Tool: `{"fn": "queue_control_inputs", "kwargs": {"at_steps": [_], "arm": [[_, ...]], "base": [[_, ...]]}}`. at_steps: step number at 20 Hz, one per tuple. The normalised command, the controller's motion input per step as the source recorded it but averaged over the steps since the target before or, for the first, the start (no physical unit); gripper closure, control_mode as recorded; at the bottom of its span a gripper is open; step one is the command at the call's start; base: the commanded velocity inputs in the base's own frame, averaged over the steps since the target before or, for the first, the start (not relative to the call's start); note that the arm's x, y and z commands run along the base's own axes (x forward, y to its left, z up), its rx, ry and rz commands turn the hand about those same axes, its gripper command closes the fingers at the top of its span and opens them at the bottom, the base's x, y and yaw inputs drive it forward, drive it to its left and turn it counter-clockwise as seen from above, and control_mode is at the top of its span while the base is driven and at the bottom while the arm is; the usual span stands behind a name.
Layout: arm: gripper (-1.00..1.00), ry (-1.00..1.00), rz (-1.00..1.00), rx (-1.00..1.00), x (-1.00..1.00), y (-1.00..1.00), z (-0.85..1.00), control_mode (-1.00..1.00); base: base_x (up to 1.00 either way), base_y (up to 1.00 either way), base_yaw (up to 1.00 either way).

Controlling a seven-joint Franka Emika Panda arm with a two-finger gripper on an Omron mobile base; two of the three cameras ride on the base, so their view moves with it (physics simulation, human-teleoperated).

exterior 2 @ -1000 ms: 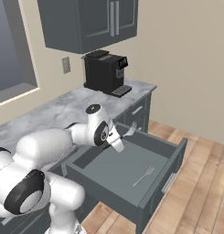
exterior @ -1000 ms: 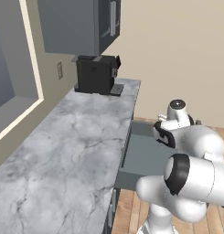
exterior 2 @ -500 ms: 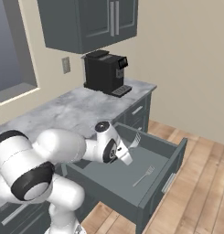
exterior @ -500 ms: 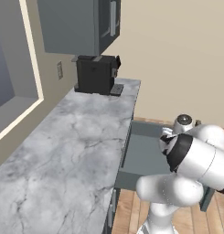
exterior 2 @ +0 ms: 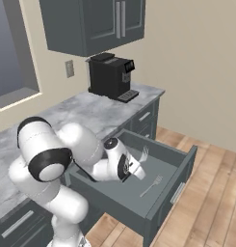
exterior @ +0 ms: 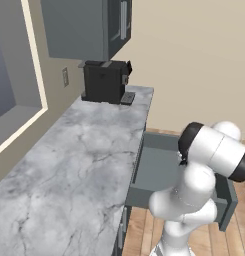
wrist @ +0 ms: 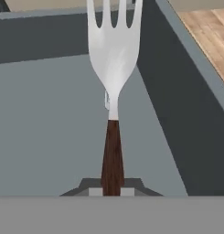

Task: Organize the utensils by type. Pick up the wooden spoons from the counter and place them in the open cabinet. Then pick up the metallic utensils from the counter and place them in the open drawer.

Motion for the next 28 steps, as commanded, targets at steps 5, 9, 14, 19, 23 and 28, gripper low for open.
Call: {"fn": "queue_control_inputs", "kwargs": {"at_steps": [5,9,14,19,23,28], "arm": [[1.0,0.12,0.17,-0.15,0.01,0.0,-0.46,-1.0],[1.0,0.03,0.15,-0.1,0.01,0.02,-0.42,-1.0],[1.0,0.03,0.13,-0.03,0.2,0.03,-0.5,-1.0],[1.0,0.14,0.05,-0.05,0.26,0.22,-0.4,-1.0],[1.0,0.24,0.0,-0.11,0.49,0.22,-0.39,-1.0],[1.0,0.29,0.0,-0.06,0.82,0.02,-0.21,-1.0]], "base": [[0.0,0.0,0.0],[0.0,0.0,0.0],[0.0,0.0,0.0],[0.0,0.0,0.0],[0.0,0.0,0.0],[0.0,0.0,0.0]]}}
